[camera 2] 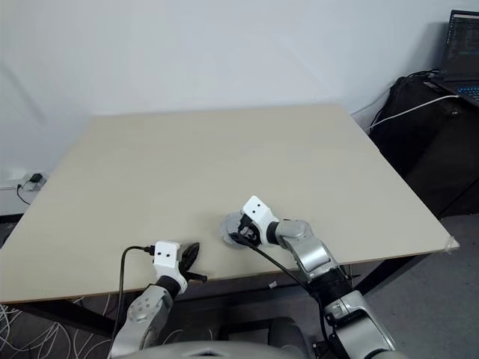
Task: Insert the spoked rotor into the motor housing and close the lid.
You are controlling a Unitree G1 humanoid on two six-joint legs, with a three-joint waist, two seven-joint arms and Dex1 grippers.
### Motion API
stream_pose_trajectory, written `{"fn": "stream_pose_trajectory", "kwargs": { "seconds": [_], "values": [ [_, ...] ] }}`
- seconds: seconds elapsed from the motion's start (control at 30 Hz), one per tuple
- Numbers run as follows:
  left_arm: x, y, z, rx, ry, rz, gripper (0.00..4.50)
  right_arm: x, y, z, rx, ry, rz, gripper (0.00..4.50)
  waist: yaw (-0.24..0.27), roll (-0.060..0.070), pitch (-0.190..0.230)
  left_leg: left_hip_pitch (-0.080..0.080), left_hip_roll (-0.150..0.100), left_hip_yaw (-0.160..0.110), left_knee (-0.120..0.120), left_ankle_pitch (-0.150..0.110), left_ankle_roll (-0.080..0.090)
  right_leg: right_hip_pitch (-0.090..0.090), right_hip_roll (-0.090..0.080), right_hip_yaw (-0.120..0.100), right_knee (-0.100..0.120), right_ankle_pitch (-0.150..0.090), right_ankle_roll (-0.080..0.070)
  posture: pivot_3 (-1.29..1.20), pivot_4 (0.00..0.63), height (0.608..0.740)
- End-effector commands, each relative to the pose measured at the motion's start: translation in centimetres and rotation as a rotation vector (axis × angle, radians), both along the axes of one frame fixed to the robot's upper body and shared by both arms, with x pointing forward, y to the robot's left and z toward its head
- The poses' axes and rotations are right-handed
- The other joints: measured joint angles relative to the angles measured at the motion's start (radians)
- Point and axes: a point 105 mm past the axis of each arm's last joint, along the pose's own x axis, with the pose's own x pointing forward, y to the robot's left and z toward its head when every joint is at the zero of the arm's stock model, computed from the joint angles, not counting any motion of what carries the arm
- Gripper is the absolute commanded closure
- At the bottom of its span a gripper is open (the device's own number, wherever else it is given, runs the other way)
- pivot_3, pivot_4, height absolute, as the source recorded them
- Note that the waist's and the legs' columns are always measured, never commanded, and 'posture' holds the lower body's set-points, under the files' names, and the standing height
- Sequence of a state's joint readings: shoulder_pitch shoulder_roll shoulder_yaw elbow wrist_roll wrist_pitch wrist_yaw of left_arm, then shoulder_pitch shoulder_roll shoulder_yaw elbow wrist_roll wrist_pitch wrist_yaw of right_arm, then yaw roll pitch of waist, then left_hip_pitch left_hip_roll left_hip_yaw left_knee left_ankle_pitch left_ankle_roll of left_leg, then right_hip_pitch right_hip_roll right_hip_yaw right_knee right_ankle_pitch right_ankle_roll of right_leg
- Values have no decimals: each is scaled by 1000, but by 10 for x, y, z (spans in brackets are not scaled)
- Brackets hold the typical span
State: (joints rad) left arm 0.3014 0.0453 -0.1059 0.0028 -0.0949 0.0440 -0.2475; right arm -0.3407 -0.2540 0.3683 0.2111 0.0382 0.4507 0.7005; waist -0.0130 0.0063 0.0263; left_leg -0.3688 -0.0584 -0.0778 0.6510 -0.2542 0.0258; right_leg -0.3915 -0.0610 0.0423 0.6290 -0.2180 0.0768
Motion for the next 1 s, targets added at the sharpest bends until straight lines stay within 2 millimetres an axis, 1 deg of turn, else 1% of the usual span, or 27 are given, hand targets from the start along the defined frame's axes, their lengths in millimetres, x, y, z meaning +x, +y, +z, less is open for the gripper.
{"fn": "stream_pose_trajectory", "kwargs": {
  "seconds": [0.03,0.17,0.37,0.53,0.77,1.0],
  "values": [
    [5,-2,14,-5,-50,-5,4500,-1,0,-5,-39,21,10,1288,0,0,0,0,0,0,0,0,0,0,0,0,0,0,0,0,0,740],
    [5,-3,15,-4,-49,-7,4500,0,-1,-8,-62,44,-4,1288,0,1,-1,0,0,0,0,0,0,0,0,0,0,0,0,0,0,740],
    [5,-4,16,-5,-49,-10,4500,-6,0,-15,-103,109,-1,1288,0,2,-6,1,0,0,0,0,0,1,0,0,0,0,0,0,0,740],
    [5,-4,16,-3,-47,-12,4500,-5,-1,-17,-127,127,-18,1288,0,3,-7,1,0,0,0,0,0,1,0,0,0,0,0,0,0,740],
    [5,-4,16,-4,-46,-11,4500,-4,-7,-22,-200,141,-45,1288,-1,3,-8,2,0,0,-1,0,-1,1,0,0,0,0,0,0,0,740],
    [6,-4,16,-4,-46,-14,4500,-8,-9,-25,-241,158,-31,1288,-1,3,-8,2,0,0,-1,-1,-1,1,-1,0,0,0,0,0,0,740]
  ]
}}
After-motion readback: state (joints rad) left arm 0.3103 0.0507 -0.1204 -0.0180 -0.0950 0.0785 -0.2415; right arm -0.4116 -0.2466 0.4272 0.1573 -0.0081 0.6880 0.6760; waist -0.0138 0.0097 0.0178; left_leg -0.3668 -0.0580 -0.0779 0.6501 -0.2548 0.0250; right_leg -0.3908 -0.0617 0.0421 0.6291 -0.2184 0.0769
